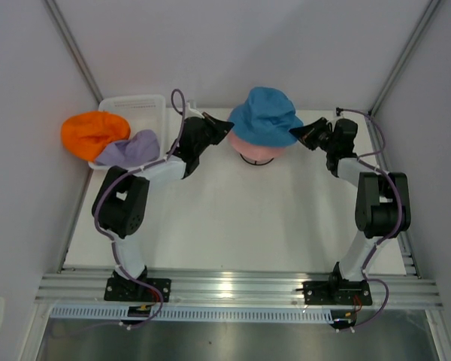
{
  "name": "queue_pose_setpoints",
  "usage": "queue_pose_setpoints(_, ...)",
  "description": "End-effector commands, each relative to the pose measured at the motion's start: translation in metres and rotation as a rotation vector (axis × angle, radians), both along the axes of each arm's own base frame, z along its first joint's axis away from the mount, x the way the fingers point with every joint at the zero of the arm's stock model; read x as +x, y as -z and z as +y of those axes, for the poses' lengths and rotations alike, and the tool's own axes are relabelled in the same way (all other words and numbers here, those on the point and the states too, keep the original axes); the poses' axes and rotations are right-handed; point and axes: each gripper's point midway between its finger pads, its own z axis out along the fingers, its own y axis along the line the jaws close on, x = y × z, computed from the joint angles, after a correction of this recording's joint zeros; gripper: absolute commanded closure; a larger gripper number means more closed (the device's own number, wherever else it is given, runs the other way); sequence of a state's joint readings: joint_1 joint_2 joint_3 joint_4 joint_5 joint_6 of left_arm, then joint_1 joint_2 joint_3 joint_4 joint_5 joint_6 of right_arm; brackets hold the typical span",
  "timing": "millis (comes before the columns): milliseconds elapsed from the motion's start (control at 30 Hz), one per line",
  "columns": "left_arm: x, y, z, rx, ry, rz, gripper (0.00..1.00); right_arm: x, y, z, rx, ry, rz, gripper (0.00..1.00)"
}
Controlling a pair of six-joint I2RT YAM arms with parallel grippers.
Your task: Stack the hats
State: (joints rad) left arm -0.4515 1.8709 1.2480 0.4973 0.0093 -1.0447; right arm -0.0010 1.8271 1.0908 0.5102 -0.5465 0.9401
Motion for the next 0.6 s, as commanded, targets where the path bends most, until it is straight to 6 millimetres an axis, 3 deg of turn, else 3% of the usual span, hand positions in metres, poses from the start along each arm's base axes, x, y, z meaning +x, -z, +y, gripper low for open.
queue_pose_setpoints(0,-0.001,0.014,0.022,-0.001,-0.101,0.058,0.99,0.007,0.009,0.008,-0.061,-0.003,0.002,1.00)
queue_pose_setpoints(200,-0.005,0.062,0.018,0.000,-0.106,0.190,0.99,0.009,0.026,0.016,-0.117,-0.022,0.037,1.00)
queue_pose_setpoints(333,0.000,0.075,0.021,0.022,-0.141,0.257,0.99,0.010,0.035,0.017,-0.131,-0.024,0.058,1.00)
queue_pose_setpoints(367,-0.005,0.091,0.025,0.057,-0.154,0.328,0.99,0.012,0.035,0.017,-0.133,-0.022,0.059,1.00)
queue_pose_setpoints(400,-0.001,0.089,0.024,0.060,-0.166,0.350,0.99,0.013,0.037,0.017,-0.134,-0.022,0.064,1.00)
queue_pose_setpoints(467,-0.005,0.111,0.028,0.096,-0.185,0.454,0.99,0.015,0.050,0.018,-0.135,-0.020,0.099,1.00)
queue_pose_setpoints(500,0.000,0.106,0.025,0.091,-0.185,0.456,0.99,0.018,0.050,0.019,-0.131,-0.025,0.101,1.00)
queue_pose_setpoints(533,-0.006,0.120,0.027,0.114,-0.186,0.506,0.99,0.018,0.056,0.021,-0.127,-0.036,0.117,1.00)
queue_pose_setpoints(567,-0.006,0.122,0.026,0.115,-0.185,0.516,0.99,0.018,0.066,0.025,-0.128,-0.047,0.141,1.00)
